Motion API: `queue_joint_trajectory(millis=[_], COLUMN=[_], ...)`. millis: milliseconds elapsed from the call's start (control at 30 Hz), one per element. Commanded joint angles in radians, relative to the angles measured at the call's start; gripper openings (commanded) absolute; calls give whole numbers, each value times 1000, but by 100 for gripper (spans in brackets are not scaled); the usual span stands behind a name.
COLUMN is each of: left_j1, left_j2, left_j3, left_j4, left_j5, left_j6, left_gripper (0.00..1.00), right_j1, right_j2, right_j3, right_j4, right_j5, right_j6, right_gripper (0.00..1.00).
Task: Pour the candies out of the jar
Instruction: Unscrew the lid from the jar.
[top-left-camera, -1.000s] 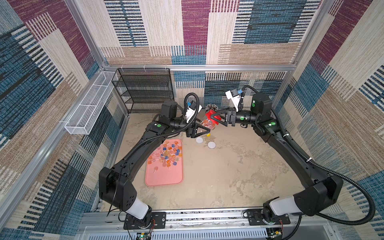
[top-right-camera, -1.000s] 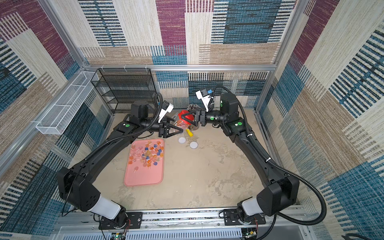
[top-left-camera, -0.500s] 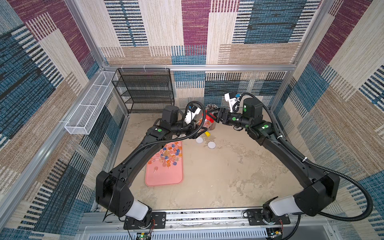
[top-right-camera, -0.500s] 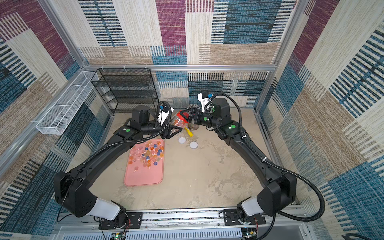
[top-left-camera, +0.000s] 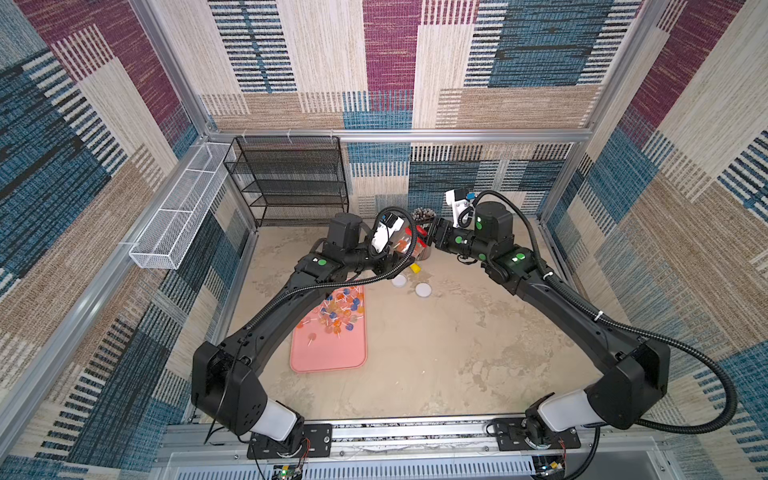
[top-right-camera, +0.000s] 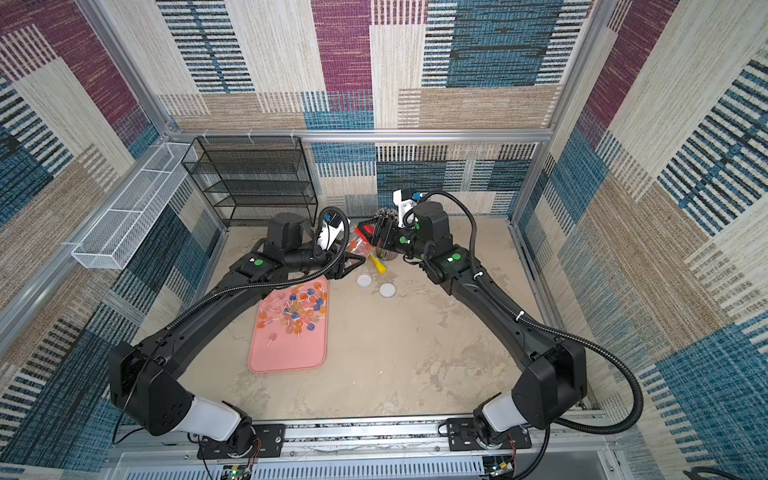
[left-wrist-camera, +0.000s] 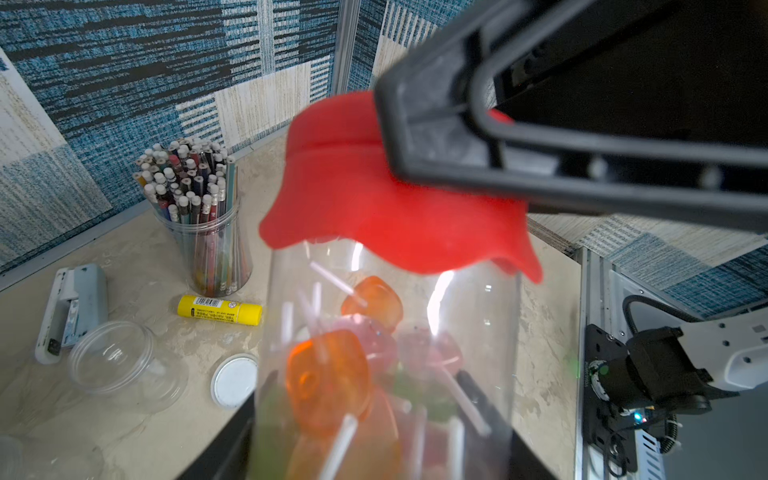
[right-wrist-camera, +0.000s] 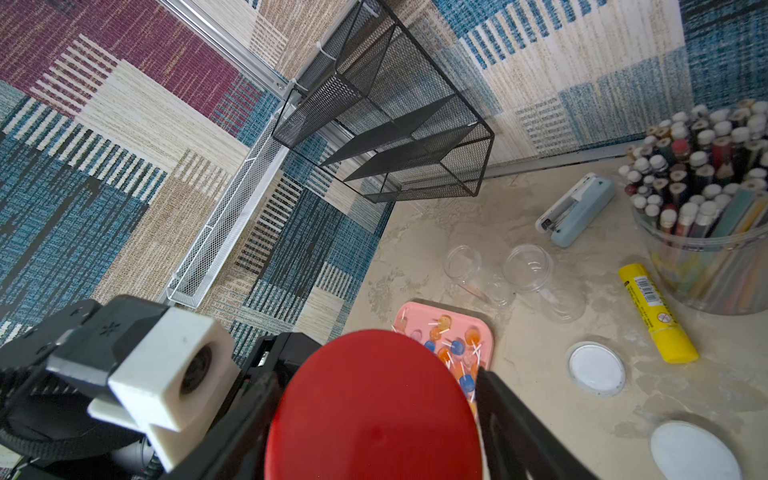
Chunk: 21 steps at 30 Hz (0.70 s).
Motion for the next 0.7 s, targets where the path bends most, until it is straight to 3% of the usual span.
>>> queue_joint_trajectory(millis=[0, 133, 467, 567, 667], left_j1=[-3, 1, 64, 69, 67], left_j2=[-8, -4, 37, 53, 66], left_j3=[3, 9, 130, 150, 155], left_j4=[17, 31, 23, 76, 136], left_j5=[-7, 14, 551, 706, 766], left_j6=[33, 15, -11, -85, -168], left_gripper=[0, 0, 0, 0, 0], right_j1=[1, 0, -106, -122, -127], right_j2=[2, -17, -117, -140, -153], right_j3=[2, -13, -104, -101, -95], right_j4=[32, 63, 268, 238, 195], right_j5=[8, -43, -508, -603, -630], right_j6=[13, -19, -195, -251, -290], right_gripper=[63, 51, 44, 44, 43])
